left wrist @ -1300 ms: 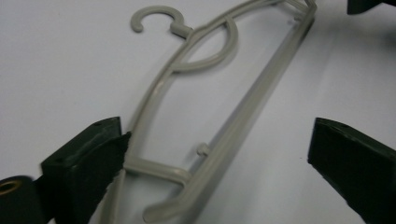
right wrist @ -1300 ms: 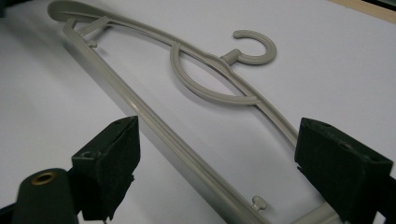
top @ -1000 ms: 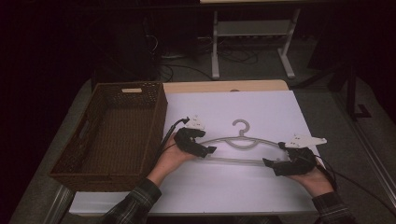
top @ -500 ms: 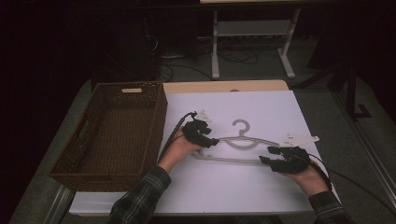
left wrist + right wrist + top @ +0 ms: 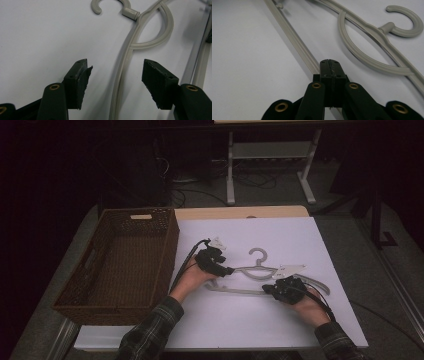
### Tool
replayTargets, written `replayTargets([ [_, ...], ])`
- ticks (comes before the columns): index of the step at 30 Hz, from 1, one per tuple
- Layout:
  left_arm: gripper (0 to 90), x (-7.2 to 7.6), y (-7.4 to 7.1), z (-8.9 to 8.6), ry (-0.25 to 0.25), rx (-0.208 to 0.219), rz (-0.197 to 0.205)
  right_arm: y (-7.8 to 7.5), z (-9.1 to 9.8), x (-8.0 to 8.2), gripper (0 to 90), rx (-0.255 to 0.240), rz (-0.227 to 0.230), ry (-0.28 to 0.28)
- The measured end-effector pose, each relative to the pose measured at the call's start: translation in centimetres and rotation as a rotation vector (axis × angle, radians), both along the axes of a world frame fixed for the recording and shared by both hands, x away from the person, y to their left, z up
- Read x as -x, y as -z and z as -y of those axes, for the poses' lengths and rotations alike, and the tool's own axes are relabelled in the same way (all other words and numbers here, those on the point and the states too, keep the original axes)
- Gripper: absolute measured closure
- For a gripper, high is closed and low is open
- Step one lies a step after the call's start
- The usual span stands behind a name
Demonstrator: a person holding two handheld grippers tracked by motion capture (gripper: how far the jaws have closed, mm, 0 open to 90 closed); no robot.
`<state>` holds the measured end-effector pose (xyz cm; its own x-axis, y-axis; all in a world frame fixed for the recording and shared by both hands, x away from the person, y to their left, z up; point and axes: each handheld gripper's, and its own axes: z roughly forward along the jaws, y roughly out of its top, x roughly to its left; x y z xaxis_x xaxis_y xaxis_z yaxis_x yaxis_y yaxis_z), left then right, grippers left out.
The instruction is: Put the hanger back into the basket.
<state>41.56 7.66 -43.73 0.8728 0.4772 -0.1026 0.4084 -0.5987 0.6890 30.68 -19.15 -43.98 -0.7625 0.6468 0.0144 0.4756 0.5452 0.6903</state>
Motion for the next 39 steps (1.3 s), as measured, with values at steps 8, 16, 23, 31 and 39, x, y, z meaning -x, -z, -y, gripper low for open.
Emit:
replayTargets([
  [8, 37.7, 0.1, 0.0, 0.2, 0.014, -0.003, -0.006, 0.3, -0.2, 0.0, 89.7, -0.003, -0.022, -0.022],
  [16, 41.2, -0.1, 0.0, 0.5, 0.033, -0.022, -0.018, 0.8, -0.3, -0.1, 89.8, 0.013, -0.034, -0.021],
  [23, 49.1, -0.4, -0.3, 1.5, 0.075, -0.063, -0.019, 0.8, -0.3, -0.1, 89.9, 0.007, -0.040, -0.017],
  [31, 59.7, -0.7, 0.2, 2.8, 0.120, -0.125, -0.016, 0.9, -0.3, -0.1, 89.9, 0.007, -0.038, -0.017],
  [39, 71.0, -0.7, 0.4, 3.2, 0.129, -0.145, 0.008, 0.9, -0.3, -0.1, 89.9, 0.008, -0.036, -0.015],
])
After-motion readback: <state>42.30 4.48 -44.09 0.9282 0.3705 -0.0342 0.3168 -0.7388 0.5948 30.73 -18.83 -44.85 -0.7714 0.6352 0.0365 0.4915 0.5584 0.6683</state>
